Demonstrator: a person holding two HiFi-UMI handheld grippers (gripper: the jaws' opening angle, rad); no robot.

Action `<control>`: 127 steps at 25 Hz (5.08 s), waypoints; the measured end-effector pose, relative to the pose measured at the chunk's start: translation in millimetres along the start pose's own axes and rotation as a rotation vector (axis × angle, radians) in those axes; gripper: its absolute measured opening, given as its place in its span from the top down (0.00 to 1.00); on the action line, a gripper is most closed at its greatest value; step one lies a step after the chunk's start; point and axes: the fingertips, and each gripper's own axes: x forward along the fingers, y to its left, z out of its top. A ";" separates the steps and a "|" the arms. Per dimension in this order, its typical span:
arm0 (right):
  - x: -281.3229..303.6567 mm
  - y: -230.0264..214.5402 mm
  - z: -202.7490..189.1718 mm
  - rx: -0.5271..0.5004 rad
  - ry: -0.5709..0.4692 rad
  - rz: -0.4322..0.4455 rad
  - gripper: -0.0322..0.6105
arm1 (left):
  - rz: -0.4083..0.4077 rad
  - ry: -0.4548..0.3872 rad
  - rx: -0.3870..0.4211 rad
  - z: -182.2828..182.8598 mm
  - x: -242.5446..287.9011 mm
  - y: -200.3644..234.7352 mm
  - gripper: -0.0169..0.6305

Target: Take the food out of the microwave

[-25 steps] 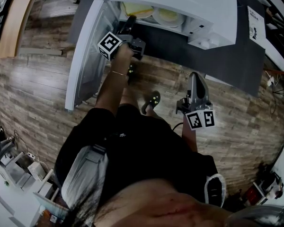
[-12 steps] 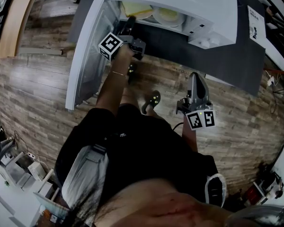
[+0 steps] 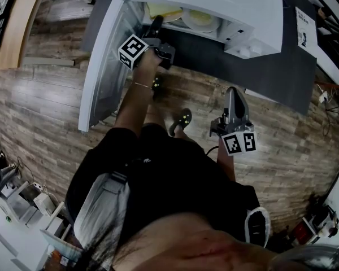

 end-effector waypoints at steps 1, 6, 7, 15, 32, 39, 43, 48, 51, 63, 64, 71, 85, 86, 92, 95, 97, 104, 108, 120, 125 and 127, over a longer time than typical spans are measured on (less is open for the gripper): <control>0.1 -0.3 0.1 0.002 -0.001 -0.001 0.95 | 0.009 0.003 0.005 -0.2 1.2 0.3 0.81; -0.2 0.2 0.0 0.009 -0.001 -0.002 0.95 | 0.019 0.009 -0.002 0.1 5.3 -1.6 0.81; -0.5 0.3 -0.1 0.012 -0.001 -0.003 0.95 | 0.022 0.011 -0.009 -0.6 5.8 -0.9 0.81; -4.7 -1.3 -2.5 0.027 -0.003 -0.017 0.95 | 0.015 0.002 -0.062 0.1 2.1 2.8 0.95; -6.3 -3.6 3.9 0.027 -0.010 0.008 0.95 | -0.077 -0.021 -0.136 -10.8 -19.2 -12.2 0.95; -6.3 -8.3 9.3 0.020 -0.007 0.031 0.95 | -0.120 -0.031 -0.142 -16.7 -26.9 -17.2 0.95; -6.5 -10.9 10.1 0.017 -0.001 0.043 0.95 | -0.139 -0.033 -0.146 -19.6 -33.4 -21.6 0.95; -4.2 -8.3 10.2 0.012 0.001 0.071 0.95 | -0.156 -0.029 -0.113 -20.2 -43.5 -29.5 0.95; -6.0 -6.3 11.0 0.009 -0.003 0.084 0.95 | -0.163 -0.030 -0.123 -22.0 -51.4 -32.1 0.95; -18.4 12.1 12.1 -0.085 0.024 0.183 0.95 | -0.209 -0.035 -0.131 -40.2 -85.8 -56.2 0.95; -19.9 13.2 12.5 -0.086 0.024 0.188 0.95 | -0.213 -0.037 -0.132 -41.6 -89.2 -57.7 0.95; -28.5 15.1 15.1 -0.089 0.022 0.213 0.95 | -0.211 0.000 -0.111 -59.3 -106.9 -61.9 0.95; -44.0 13.6 19.8 -0.063 0.003 0.224 0.95 | -0.244 0.077 -0.119 -103.2 -136.4 -80.2 0.95; -45.6 12.9 19.7 -0.062 0.005 0.223 0.95 | -0.250 0.084 -0.117 -105.8 -137.8 -82.5 0.95; -54.1 6.0 19.1 -0.060 0.010 0.201 0.95 | -0.282 0.121 -0.129 -120.7 -148.9 -91.6 0.95; -58.1 3.0 18.2 -0.063 0.011 0.193 0.95 | -0.293 0.145 -0.135 -129.6 -154.6 -96.0 0.95; -60.3 0.6 17.6 -0.051 0.008 0.186 0.95 | -0.306 0.165 -0.135 -137.2 -158.0 -100.4 0.95; -65.2 -0.1 21.9 -0.041 -0.013 0.182 0.95 | -0.338 0.246 -0.133 -165.5 -166.6 -114.7 0.95; -64.2 -4.2 26.4 -0.058 -0.022 0.172 0.95 | -0.348 0.289 -0.139 -178.3 -168.2 -121.9 0.95; -58.8 -31.4 48.3 -0.113 -0.055 0.094 0.95 | -0.364 0.434 -0.158 -227.9 -169.8 -135.3 0.95; -61.4 -41.9 55.6 -0.113 -0.070 0.068 0.95 | -0.370 0.500 -0.169 -250.9 -169.0 -139.1 0.95; -63.9 -46.1 58.1 -0.105 -0.077 0.059 0.95 | -0.370 0.530 -0.171 -260.2 -168.4 -141.1 0.95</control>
